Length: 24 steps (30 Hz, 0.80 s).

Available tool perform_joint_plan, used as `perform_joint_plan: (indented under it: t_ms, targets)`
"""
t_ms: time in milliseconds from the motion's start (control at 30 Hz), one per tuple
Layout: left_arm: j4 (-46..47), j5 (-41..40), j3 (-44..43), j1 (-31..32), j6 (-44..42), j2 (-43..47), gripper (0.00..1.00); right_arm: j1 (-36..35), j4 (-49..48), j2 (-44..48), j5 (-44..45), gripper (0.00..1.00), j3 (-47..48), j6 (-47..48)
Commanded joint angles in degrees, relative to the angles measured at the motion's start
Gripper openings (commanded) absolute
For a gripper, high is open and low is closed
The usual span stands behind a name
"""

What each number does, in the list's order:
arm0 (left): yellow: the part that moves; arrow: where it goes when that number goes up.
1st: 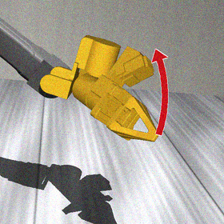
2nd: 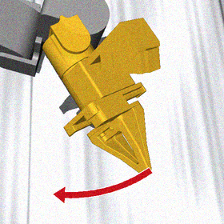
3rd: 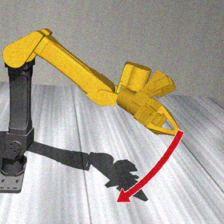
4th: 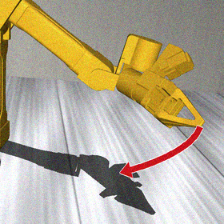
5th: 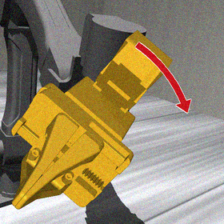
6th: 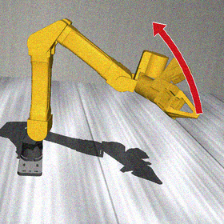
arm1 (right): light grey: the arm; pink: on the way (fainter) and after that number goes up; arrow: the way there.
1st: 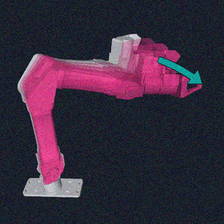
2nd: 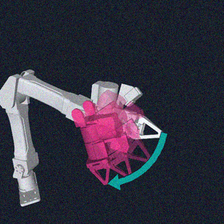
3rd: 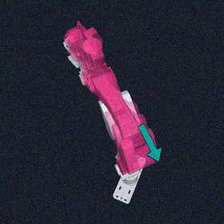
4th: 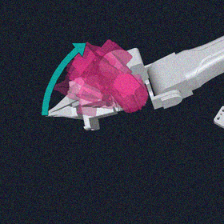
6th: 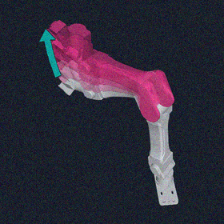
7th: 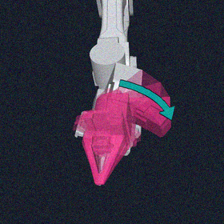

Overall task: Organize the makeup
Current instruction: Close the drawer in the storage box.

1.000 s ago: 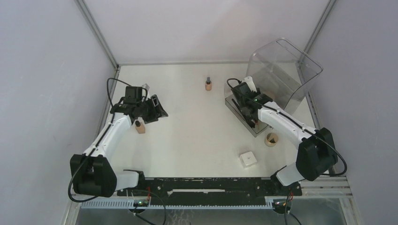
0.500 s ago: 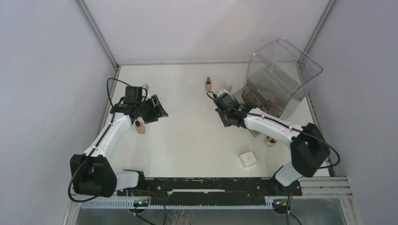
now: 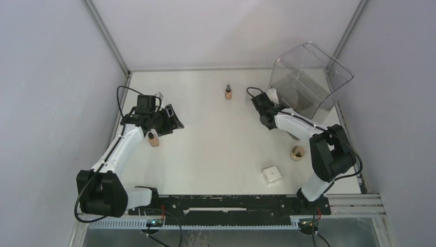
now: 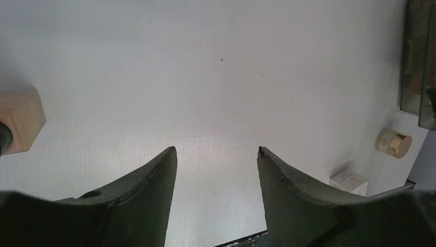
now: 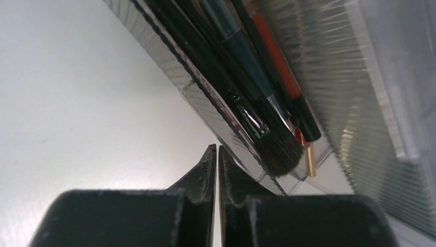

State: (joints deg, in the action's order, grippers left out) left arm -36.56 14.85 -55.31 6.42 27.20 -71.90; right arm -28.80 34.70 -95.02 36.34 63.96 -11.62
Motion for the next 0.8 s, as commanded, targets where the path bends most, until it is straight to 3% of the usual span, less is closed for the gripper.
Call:
perform_joint_plan:
  t_ms: [0, 167, 367, 567, 767]
  targets:
    - [0.5, 1.1, 0.4, 0.4, 0.2, 0.6, 0.63, 1.4, -4.9, 3.8, 1.7, 0.11, 2.4, 1.1]
    - [0.2, 1.4, 0.5, 0.3, 0.3, 1.1, 0.63, 1.3, -5.6, 0.2, 2.5, 0.12, 3.9, 5.3]
    - [0.1, 2.4, 0.1, 0.3, 0.5, 1.8, 0.63, 7.3, -7.6, -0.5, 7.6, 0.11, 4.4, 4.3]
    - [0.7, 2.1, 0.5, 0.3, 0.8, 1.5, 0.64, 4.9, -6.1, 2.4, 10.6, 0.13, 5.7, 4.9]
    - [6.2, 8.4, -0.1, 3.2, 0.2, 3.4, 0.62, 1.4, -3.3, 13.3, -3.2, 0.14, 6.3, 7.2]
